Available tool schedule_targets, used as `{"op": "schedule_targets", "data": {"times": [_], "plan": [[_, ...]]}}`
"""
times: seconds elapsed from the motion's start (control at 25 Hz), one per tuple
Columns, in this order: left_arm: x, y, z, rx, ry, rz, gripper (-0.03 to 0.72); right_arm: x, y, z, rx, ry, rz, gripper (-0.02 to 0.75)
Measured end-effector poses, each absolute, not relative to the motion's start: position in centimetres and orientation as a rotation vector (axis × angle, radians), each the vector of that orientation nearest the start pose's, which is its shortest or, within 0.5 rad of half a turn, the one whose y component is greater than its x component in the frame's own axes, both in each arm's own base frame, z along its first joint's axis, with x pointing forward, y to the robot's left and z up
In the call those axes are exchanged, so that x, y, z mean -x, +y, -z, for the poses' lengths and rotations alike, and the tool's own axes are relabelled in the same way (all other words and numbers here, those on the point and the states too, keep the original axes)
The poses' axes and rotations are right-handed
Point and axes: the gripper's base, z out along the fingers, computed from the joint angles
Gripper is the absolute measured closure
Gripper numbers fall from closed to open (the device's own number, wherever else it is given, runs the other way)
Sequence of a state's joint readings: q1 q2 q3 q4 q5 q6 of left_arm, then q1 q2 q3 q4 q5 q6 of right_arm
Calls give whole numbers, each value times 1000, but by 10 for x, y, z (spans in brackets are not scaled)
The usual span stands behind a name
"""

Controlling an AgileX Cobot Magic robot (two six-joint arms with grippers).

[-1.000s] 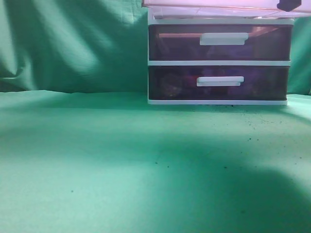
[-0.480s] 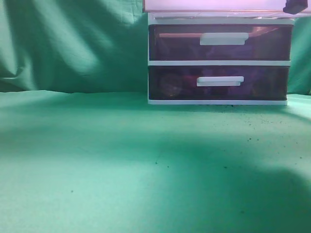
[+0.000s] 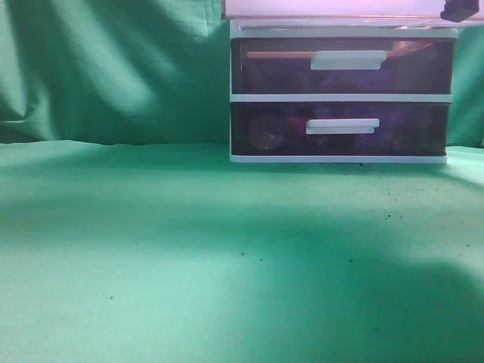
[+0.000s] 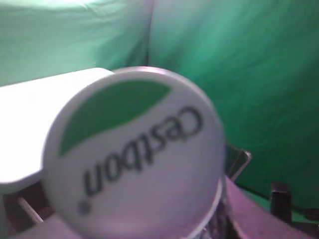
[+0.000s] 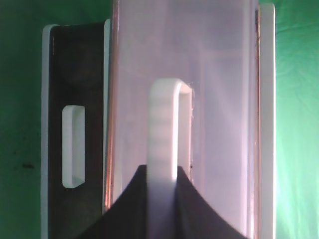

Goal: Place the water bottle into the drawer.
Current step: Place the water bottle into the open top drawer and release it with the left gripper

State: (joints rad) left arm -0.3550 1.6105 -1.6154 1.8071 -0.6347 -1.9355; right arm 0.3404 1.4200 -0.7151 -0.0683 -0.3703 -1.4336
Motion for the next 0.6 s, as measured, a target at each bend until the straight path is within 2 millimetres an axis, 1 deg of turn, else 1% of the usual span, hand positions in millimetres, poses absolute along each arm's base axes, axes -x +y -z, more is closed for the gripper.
{"op": "schedule_targets", "data": {"times": [0.12,0.28,0.36,0.6], "plan": [[-352,-188,-416,-726,1591,782,401,-283,103,-258,1514,1135,784,641],[-375,-191,-390,-692,1645,713,401,-283,103,-258,1514,1135,784,641],[-380,-192,-383,-686,1660,706,401,-283,103,-258,1515,1136,784,641],[-384,-194,-376,-693,1676,713,401,-283,103,-258,1507,1148,772,641]]}}
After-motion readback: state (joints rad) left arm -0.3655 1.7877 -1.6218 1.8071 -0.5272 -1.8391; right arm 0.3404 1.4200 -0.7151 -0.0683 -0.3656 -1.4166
